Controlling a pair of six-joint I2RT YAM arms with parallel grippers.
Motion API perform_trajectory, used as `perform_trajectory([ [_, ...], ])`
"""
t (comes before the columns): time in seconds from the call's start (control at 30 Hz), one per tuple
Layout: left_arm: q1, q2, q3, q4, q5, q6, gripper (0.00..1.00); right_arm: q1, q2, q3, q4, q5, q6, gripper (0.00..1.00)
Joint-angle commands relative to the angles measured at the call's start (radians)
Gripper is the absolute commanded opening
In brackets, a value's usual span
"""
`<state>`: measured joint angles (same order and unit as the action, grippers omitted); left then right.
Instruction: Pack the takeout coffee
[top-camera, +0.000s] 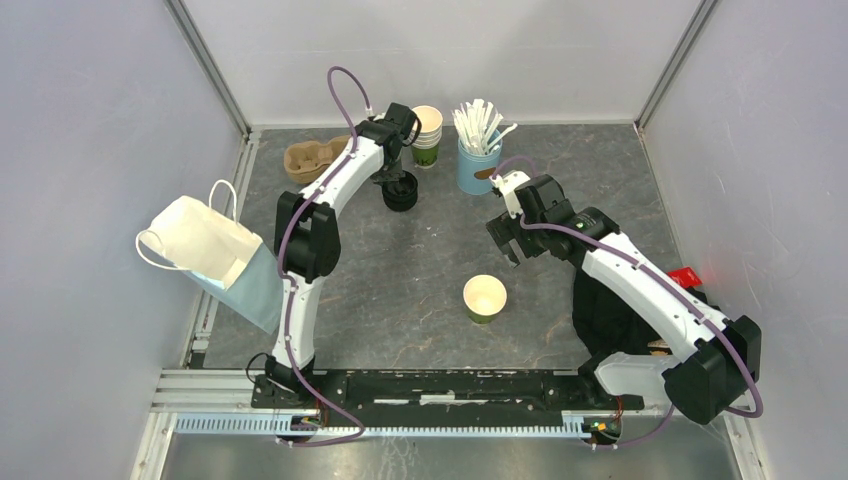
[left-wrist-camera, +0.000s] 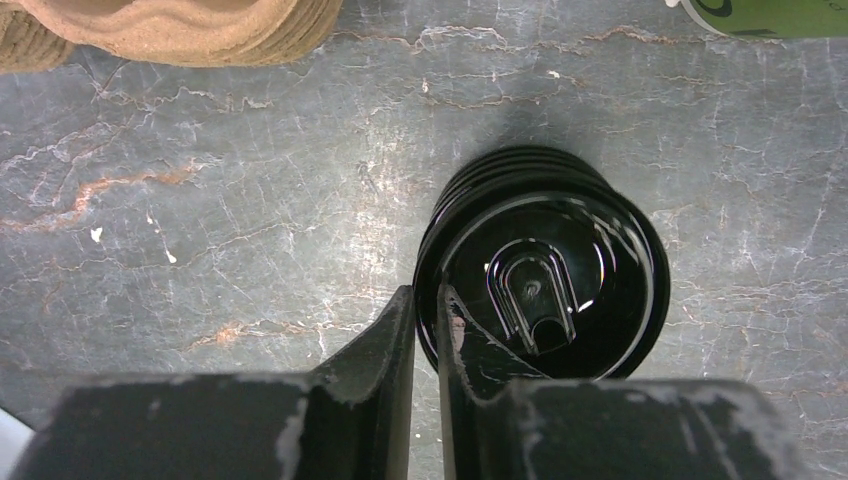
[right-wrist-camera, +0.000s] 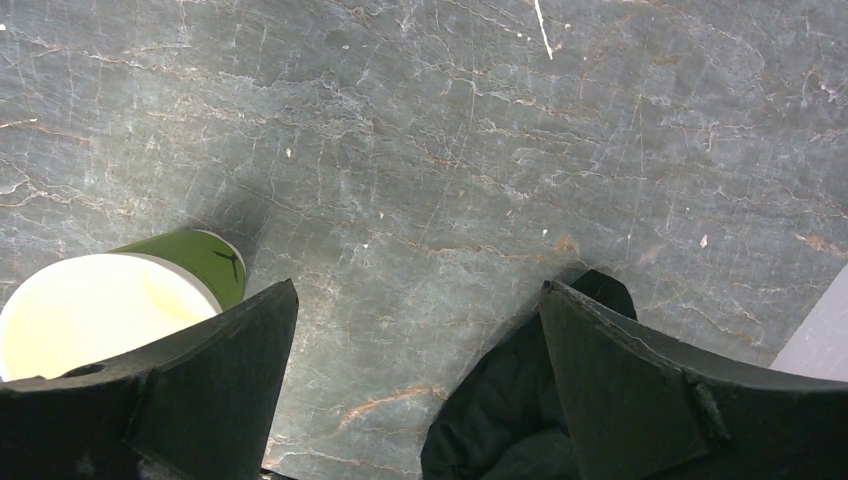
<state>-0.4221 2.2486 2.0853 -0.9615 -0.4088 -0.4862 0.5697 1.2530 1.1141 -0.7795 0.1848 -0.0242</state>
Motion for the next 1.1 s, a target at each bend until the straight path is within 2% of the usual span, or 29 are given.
perform_trajectory([
  [0.0, 0.006, -0.003, 0.002, 0.026, 0.008, 0.035, 0.16, 0.008, -0.001, 0.006, 0.034, 0.007, -0.003, 0.98],
  [1.07, 0.008, -0.097, 0.006, 0.008, -0.001, 0.024, 0.04, 0.02, -0.006, 0.004, 0.034, 0.008, -0.003, 0.98],
])
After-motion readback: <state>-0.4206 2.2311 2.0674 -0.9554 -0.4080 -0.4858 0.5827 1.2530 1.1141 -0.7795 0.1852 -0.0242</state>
